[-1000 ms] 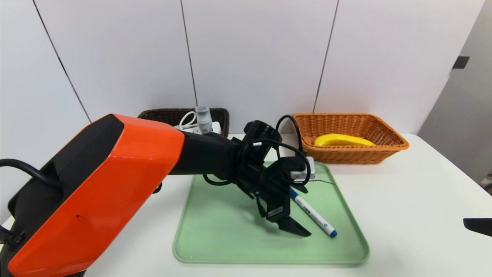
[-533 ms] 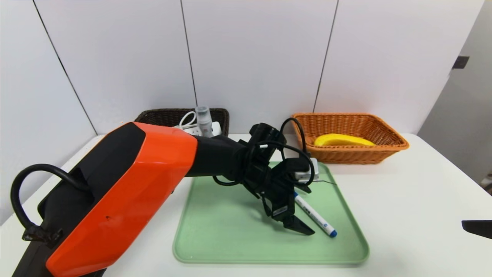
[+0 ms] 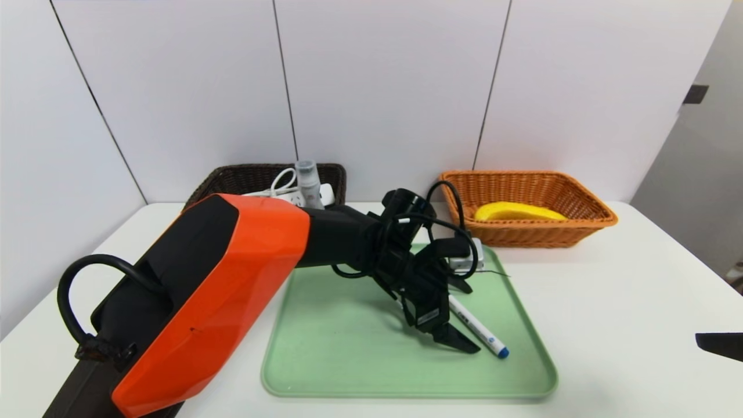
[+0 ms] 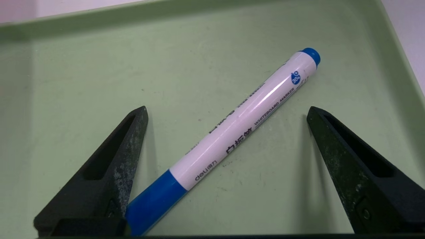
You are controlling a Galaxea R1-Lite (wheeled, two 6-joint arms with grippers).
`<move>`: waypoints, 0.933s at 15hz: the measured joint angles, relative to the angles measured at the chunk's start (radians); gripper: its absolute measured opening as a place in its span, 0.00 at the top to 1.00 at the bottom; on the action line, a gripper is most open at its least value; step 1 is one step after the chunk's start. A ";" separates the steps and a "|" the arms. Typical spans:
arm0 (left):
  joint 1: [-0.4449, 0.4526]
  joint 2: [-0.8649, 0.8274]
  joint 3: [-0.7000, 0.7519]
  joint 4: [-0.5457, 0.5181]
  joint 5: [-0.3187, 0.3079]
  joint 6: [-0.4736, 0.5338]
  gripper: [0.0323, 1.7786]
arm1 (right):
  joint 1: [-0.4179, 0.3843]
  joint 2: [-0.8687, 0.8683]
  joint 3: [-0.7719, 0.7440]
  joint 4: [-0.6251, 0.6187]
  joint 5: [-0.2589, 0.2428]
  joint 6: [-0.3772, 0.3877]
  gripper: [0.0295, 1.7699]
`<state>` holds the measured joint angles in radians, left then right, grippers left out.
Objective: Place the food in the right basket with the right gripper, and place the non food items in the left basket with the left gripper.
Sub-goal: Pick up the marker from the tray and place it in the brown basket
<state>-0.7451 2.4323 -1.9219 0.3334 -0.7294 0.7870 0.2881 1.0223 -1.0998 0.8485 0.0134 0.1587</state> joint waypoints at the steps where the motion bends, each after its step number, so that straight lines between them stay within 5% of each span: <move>1: 0.000 0.003 -0.003 0.000 0.000 -0.001 0.05 | 0.000 0.000 0.000 0.000 0.000 0.000 0.04; 4: 0.000 0.008 -0.007 0.000 0.001 -0.008 0.09 | 0.000 0.000 -0.001 0.000 0.000 0.000 0.04; 8: 0.001 0.009 -0.007 0.000 0.006 -0.013 0.40 | 0.000 -0.001 -0.003 0.000 0.000 0.000 0.04; 12: 0.002 0.008 -0.007 0.000 0.006 -0.011 0.58 | 0.000 -0.003 -0.003 0.000 0.000 0.000 0.04; 14: 0.003 0.005 -0.006 0.000 0.007 -0.011 0.90 | 0.000 -0.003 -0.003 -0.001 0.000 0.000 0.04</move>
<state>-0.7423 2.4370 -1.9281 0.3334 -0.7219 0.7764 0.2881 1.0198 -1.1030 0.8477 0.0134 0.1591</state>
